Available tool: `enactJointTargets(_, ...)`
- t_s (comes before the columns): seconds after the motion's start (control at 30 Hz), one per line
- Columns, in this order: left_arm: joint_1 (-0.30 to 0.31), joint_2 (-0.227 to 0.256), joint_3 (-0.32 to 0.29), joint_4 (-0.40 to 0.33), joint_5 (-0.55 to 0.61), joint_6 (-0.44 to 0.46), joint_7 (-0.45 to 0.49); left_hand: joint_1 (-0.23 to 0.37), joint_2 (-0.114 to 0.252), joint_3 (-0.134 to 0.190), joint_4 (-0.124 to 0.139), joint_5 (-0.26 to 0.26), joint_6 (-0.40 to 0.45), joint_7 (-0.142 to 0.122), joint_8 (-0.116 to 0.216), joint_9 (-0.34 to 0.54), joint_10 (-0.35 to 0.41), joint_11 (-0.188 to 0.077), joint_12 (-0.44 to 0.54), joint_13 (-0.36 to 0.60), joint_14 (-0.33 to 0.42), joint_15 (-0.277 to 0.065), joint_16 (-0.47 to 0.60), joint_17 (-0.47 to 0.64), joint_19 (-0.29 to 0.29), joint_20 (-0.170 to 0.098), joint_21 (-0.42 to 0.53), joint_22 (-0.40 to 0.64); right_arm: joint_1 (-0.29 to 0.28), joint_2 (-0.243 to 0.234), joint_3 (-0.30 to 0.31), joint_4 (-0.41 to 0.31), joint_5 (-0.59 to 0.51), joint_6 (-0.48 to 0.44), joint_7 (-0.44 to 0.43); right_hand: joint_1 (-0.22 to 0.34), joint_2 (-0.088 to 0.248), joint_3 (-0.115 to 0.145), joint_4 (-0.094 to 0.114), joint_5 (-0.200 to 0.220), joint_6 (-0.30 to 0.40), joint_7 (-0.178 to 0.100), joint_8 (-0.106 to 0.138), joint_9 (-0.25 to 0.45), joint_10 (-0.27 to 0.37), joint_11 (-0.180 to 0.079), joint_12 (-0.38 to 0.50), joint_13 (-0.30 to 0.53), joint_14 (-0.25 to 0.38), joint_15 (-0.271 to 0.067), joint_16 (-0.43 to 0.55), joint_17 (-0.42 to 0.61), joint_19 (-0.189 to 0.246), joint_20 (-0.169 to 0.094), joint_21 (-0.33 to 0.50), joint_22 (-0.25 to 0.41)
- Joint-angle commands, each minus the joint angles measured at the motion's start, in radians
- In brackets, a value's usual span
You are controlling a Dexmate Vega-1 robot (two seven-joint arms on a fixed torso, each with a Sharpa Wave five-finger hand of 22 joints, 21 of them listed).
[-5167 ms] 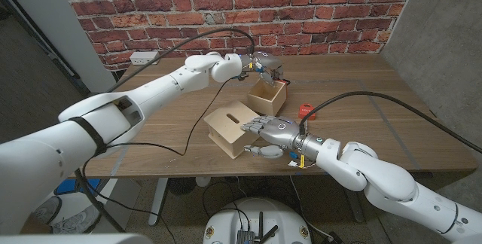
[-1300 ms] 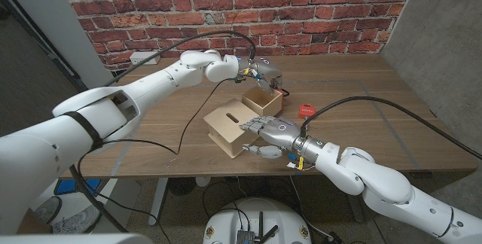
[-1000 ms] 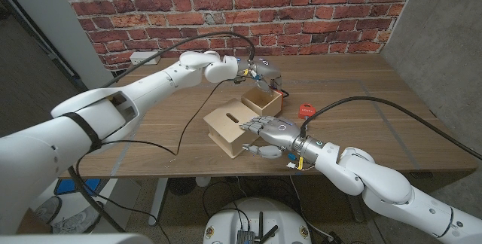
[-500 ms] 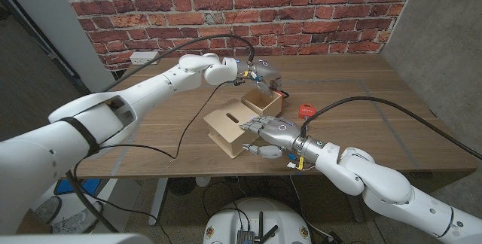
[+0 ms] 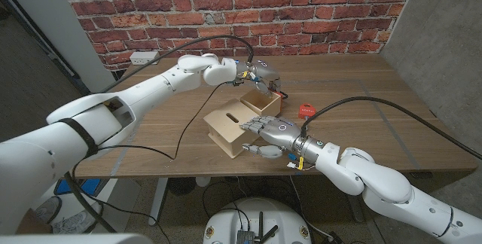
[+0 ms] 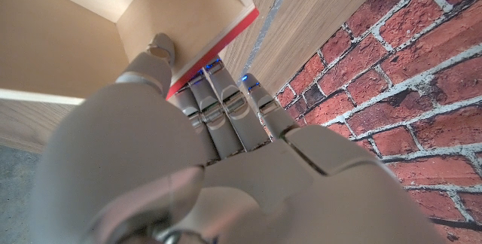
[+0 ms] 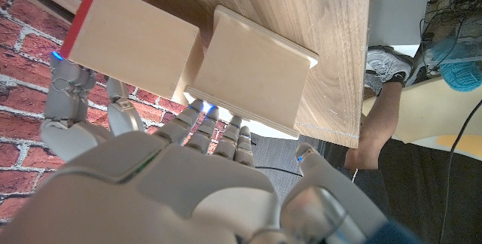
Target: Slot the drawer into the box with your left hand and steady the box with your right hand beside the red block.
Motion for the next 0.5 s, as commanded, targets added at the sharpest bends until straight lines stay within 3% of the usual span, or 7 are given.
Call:
enactJointTargets(0.03,-0.002,0.000,-0.004,0.008,0.003,-0.009,0.002,0.022,0.030,0.019,0.007,0.007,0.004,0.003,0.004,0.003,0.016,-0.017,0.006,0.005,0.000,-0.043,0.003,0.005,-0.007,-0.157,-0.002,0.002,0.012,0.005,-0.010,0.005,-0.014,0.004,0.005,-0.008,0.108,0.004,0.000,0.005,0.001,0.001,0.002,0.003,0.005,0.004,0.004,0.004,0.000,-0.095,-0.003,0.002,0.010,-0.140,0.005,0.003)
enactJointTargets(0.5,0.010,0.022,-0.012,-0.012,-0.001,-0.026,-0.006,0.019,0.030,0.022,0.006,0.007,0.005,0.000,0.004,0.003,0.017,-0.017,0.007,0.005,-0.002,-0.043,0.003,0.005,-0.007,-0.157,-0.002,0.002,0.015,0.011,-0.013,0.008,-0.018,-0.001,0.008,-0.007,0.108,0.006,-0.001,0.005,0.000,0.001,0.002,0.003,0.005,0.004,0.003,0.004,0.000,-0.095,-0.003,0.003,0.011,-0.141,0.004,0.003)
